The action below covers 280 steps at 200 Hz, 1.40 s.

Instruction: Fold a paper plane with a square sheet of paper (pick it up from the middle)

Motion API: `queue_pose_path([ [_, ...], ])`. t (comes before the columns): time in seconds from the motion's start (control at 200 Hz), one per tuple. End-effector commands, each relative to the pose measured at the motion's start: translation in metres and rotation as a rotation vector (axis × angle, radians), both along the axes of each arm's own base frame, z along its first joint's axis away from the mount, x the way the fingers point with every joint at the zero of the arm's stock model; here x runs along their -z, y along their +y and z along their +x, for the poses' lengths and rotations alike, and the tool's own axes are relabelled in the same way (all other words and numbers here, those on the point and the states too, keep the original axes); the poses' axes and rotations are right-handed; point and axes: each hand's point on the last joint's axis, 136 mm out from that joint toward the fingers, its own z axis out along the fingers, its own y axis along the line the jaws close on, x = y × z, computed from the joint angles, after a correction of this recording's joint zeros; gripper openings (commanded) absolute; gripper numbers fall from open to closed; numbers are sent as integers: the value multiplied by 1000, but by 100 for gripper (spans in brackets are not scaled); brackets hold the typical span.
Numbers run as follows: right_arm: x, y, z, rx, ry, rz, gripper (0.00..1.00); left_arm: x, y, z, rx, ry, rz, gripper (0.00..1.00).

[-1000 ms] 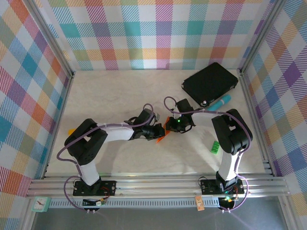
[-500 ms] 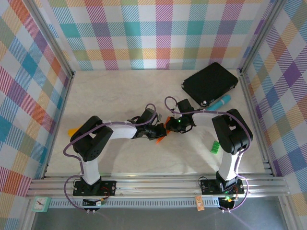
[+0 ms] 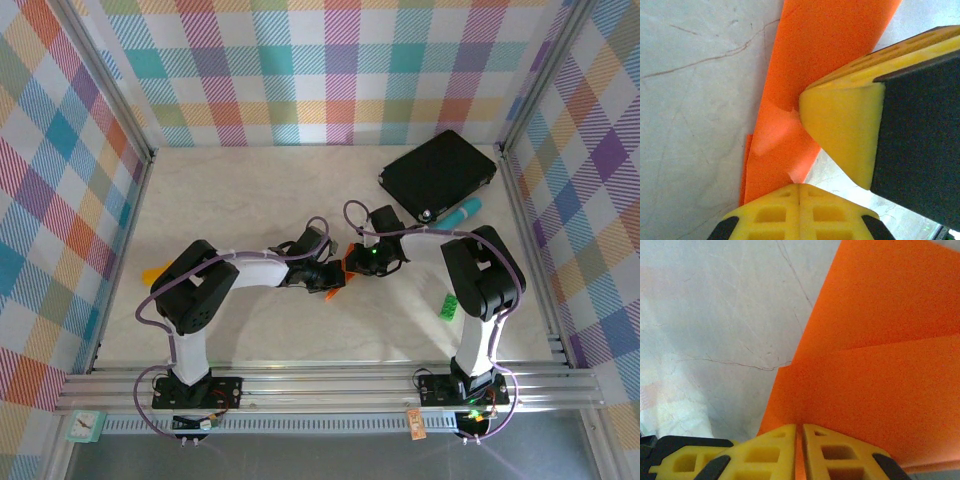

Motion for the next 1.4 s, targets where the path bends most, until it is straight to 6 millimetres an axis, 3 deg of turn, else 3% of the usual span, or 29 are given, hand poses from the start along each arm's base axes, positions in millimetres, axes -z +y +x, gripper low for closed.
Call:
queue_pose_path([
  [0.0,47,-32,-24,12,116,-178,15,30,24,-20,25,79,138,0],
  [0.72,56,-37,-26,18,169,-220,16,32,57,-67,142,156,211,0],
  [1.1,54,-36,-26,14,167,-213,16,37,91,-100,134,219,280,0],
  [1.205,51,-33,-26,11,164,-194,16,27,97,-102,130,206,292,0],
  [1.395,33,-20,-28,14,161,-113,16,-25,87,-75,77,34,228,0],
])
